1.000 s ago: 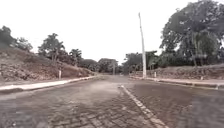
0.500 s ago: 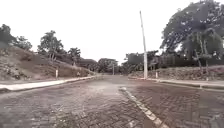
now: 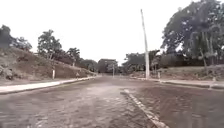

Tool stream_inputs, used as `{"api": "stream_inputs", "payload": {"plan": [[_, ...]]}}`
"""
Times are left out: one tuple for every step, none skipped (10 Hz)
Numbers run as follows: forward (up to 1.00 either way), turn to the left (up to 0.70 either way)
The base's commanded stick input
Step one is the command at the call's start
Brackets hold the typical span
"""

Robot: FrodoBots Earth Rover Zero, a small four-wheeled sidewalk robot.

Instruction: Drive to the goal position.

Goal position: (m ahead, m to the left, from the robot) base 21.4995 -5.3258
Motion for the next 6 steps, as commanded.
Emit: {"api": "stream_inputs", "payload": {"plan": [[1.0,0.0],[1.0,0.0],[1.0,0.0],[1.0,0.0],[1.0,0.0],[1.0,0.0]]}}
